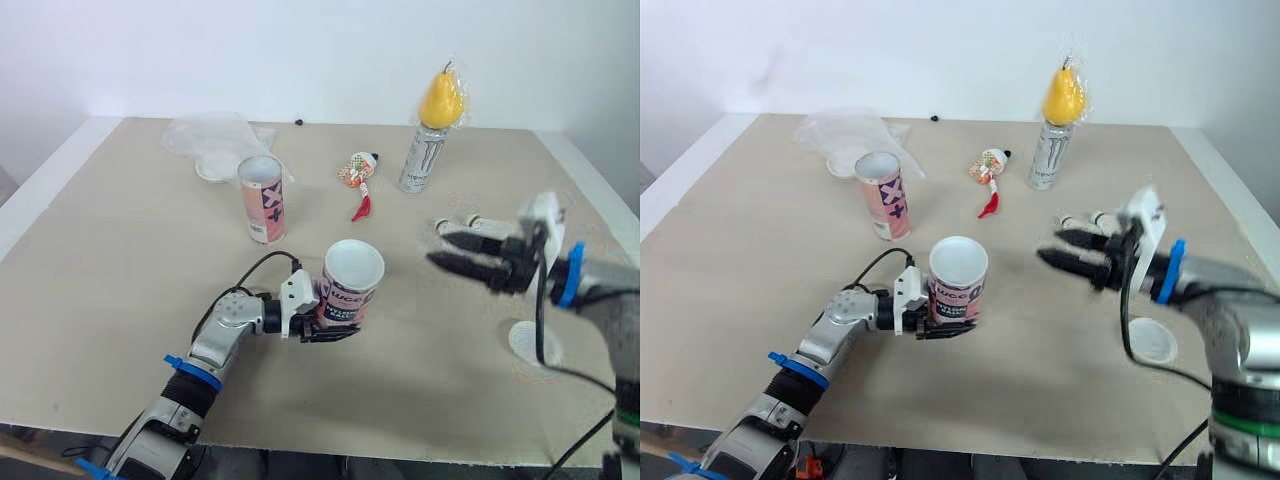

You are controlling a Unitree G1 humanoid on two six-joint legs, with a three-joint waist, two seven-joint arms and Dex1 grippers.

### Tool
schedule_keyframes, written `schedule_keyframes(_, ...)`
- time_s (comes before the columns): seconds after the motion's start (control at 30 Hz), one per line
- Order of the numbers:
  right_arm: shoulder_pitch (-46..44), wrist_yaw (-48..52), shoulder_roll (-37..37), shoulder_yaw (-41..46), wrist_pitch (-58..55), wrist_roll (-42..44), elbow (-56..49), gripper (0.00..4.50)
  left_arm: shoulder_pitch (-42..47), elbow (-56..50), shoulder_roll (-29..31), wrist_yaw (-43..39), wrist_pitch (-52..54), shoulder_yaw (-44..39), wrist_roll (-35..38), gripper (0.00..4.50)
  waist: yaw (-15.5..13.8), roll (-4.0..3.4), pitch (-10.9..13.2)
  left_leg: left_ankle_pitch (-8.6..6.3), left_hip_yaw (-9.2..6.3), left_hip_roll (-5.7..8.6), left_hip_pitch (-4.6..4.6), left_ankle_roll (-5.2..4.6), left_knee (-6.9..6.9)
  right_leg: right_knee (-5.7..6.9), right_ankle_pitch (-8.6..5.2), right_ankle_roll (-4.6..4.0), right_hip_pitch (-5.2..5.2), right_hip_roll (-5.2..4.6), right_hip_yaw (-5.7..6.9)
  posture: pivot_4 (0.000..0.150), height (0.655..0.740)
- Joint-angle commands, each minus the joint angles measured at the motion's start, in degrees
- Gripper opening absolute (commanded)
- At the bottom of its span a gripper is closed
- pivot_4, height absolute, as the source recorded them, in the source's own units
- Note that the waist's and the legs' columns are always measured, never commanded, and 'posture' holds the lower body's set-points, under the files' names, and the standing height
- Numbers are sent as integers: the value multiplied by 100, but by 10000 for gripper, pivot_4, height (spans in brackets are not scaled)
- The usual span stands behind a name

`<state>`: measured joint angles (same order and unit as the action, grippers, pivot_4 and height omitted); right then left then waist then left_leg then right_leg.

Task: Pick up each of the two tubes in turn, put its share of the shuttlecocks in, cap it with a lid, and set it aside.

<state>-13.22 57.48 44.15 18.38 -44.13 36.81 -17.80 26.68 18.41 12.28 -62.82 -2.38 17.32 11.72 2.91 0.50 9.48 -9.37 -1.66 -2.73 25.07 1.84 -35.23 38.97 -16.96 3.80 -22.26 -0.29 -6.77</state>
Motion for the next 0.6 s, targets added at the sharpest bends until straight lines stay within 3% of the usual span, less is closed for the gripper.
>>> schedule_keyframes(0.03, 599, 135, -141, -281, 510, 22, -797, 44561, -98, 206, 64, -32, 77, -9, -56, 29896, 3, 6, 3, 0, -5, 0, -2, 0, -2, 0, 0, 0, 4, 1, 3, 1500, 7400)
schedule_keyframes(0.17, 937, 335, -324, -900, 1389, -459, -645, 44561, -57, 245, 46, -174, 87, 32, -22, 29896, 8, 13, 7, 0, -2, 0, -2, 1, -13, -1, 3, 2, 7, 0, 1, 1500, 7400)
schedule_keyframes(0.3, 815, 568, -365, -1293, 1963, -711, -232, 45000, -50, 247, 100, -364, 46, 43, -15, 44865, 3, 20, 10, 1, 1, 2, -1, 2, -17, -4, 3, 1, 8, -2, -3, 1500, 7400)
schedule_keyframes(0.6, 222, 879, -568, -1829, 2574, -942, 531, 45000, 37, 96, 337, -618, -22, -49, -33, 44865, 6, 22, 11, 0, -5, 0, 0, 3, -5, -4, -2, -4, 6, 6, 1, 1500, 7400)
